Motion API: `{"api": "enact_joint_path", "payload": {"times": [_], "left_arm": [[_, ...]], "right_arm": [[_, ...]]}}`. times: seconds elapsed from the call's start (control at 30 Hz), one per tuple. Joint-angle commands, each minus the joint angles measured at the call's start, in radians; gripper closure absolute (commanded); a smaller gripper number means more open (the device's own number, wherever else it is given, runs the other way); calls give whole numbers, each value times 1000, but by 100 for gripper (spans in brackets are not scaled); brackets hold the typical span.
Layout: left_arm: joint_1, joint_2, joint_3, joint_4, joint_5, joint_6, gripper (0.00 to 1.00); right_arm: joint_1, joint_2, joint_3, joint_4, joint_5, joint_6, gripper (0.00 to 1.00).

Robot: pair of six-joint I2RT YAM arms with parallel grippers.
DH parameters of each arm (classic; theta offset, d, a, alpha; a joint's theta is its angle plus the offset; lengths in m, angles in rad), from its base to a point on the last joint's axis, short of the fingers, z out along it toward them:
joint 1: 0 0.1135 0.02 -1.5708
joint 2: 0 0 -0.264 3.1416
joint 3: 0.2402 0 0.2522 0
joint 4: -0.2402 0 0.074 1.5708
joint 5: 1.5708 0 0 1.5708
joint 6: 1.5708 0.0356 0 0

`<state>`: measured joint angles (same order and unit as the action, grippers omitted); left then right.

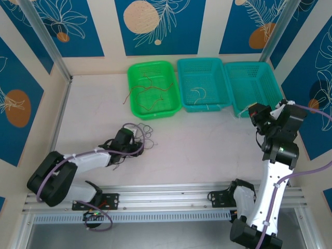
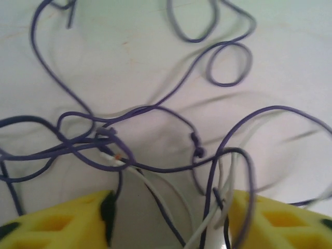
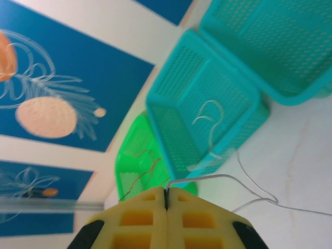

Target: Untangle the cables

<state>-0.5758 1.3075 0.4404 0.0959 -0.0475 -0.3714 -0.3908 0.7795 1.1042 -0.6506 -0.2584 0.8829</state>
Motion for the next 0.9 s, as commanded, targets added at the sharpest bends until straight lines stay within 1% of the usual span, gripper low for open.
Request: {"api": "enact_joint_path", "payload": {"times": [0.0,0.03,0.1,0.2,0.27,0.37,0.43,0.47,0.53,0.63,0.7,0.8,0.87], "left_arm": [[8,-116,-29,135,185,34,29],[7,-162,-31,169,236,38,24],[4,-245,-24,197,291,46,15],[5,-347,15,152,319,73,4],[3,-393,36,122,336,89,0],[2,-444,41,129,377,85,0],[1,-464,37,136,393,75,0],[1,-471,35,131,393,69,0],[1,-487,23,121,377,54,0],[1,-507,-8,126,323,18,0],[1,-520,-22,130,308,3,0],[2,-542,-25,99,264,-11,0],[1,-551,-16,35,168,-34,0]], "right_arm": [[46,30,89,37,-92,23,100],[58,37,113,42,-75,27,100],[76,52,162,57,-38,41,100],[108,100,236,110,9,80,100],[148,150,281,174,44,93,100],[248,275,384,276,131,78,100],[312,390,514,281,175,60,100],[333,441,572,288,172,53,100],[375,559,709,288,197,29,100],[386,718,891,247,241,11,100],[388,801,969,225,270,1,100],[392,887,996,211,288,-12,100],[394,926,959,222,287,-32,100]]}}
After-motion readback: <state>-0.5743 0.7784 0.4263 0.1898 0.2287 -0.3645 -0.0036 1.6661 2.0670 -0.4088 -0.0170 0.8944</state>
